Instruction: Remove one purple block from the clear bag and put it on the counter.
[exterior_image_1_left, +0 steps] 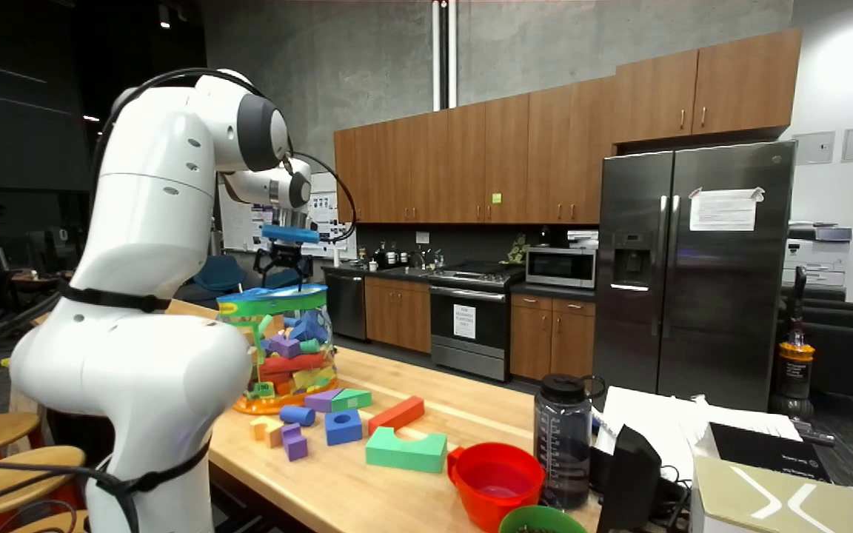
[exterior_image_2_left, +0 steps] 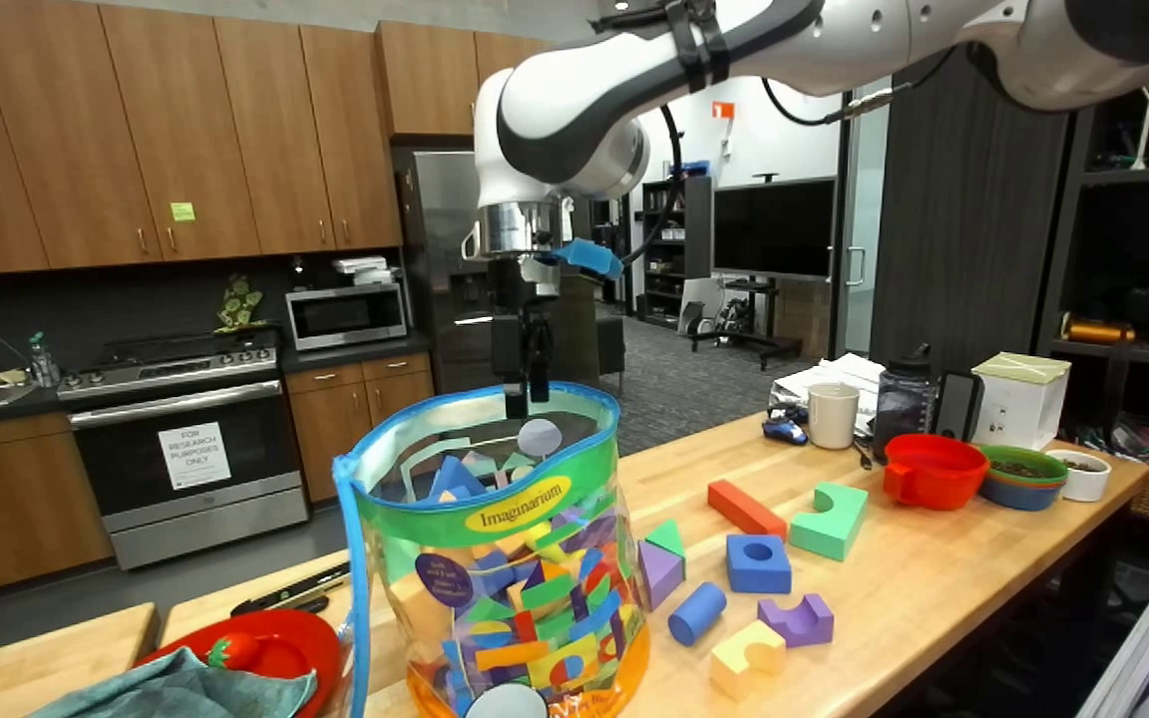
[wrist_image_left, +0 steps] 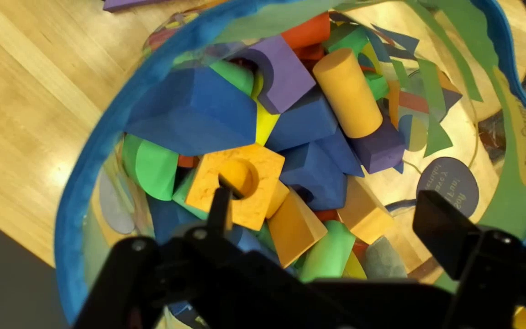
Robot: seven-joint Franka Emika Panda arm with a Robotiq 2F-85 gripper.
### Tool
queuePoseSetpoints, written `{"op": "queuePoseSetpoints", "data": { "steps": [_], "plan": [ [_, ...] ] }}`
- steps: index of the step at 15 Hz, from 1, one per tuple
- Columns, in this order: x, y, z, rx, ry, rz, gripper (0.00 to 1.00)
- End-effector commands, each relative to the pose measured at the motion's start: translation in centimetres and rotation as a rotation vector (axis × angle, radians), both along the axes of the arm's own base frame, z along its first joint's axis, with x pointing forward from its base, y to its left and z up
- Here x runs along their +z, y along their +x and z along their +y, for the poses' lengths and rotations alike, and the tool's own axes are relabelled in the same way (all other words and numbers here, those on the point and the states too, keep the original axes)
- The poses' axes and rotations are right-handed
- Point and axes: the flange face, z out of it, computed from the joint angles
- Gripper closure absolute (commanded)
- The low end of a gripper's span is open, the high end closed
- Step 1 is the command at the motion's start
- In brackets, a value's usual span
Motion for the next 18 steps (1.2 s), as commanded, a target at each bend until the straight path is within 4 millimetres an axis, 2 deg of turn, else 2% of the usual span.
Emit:
{"op": "queuePoseSetpoints", "data": {
  "steps": [1, 11, 18],
  "plan": [
    [-0.1, -1.1, -1.2, -0.017, -0.024, -0.008, 0.0],
    [-3.4, -4.1, -1.7, -0.023, -0.094, 0.032, 0.0],
    [-4.0, -4.4, -0.1, -0.048, -0.093, -0.05, 0.0]
  ]
}}
